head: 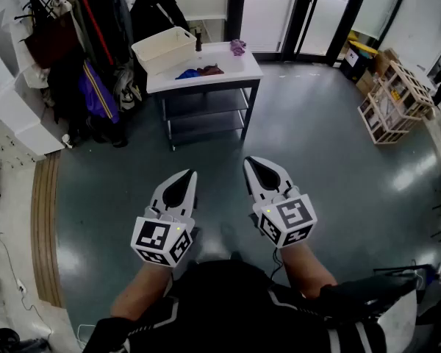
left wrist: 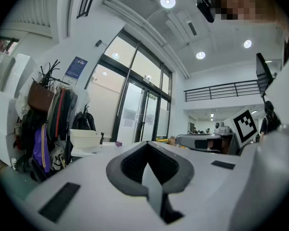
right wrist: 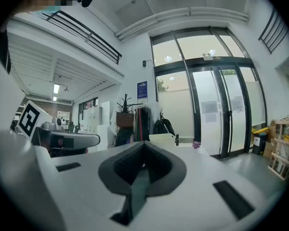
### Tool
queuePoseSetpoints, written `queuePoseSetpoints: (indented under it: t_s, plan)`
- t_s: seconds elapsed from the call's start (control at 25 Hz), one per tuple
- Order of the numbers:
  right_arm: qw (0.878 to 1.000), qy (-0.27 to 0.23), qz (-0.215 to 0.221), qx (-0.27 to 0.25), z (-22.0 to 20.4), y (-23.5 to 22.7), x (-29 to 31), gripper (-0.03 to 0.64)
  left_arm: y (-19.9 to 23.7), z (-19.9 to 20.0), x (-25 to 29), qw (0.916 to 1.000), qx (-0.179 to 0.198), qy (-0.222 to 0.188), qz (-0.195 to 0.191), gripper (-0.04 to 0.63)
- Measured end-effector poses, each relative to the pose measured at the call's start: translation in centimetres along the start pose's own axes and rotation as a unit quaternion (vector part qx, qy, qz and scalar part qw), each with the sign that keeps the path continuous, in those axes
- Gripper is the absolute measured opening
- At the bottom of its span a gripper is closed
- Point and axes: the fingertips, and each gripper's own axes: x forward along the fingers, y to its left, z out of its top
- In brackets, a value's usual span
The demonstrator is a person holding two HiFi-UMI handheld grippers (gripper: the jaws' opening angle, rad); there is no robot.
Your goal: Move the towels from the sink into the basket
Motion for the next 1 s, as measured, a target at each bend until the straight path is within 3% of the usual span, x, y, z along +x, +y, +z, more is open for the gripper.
queuePoseSetpoints:
  t_s: [0.36,0.52,0.76,1.0]
  plan:
    - [1.000,0.006,-0.011,0.009,-0.7,0.2,0.0,0.002,-0.9,-0.3,-0.3,0.9994,0.005,0.009,-0.032,0.005]
    - [0.999,-0.010,-0.002,0.046,-0.5,0.7,0.1,0.002,-0.6,-0.6,-0.8,0.9992,0.002,0.013,-0.038,0.005]
    - [0.999,-0.016,-0.003,0.048,-0.3,1.8,0.4,0.002,-0.1,-0.1,-1.9,0.9984,0.041,0.004,-0.040,0.005]
    - [0.999,-0.011,-0.005,0.045,-0.4,3.4,1.3,0.002,0.9,0.3,-2.9,0.9973,0.047,-0.007,-0.055,0.005]
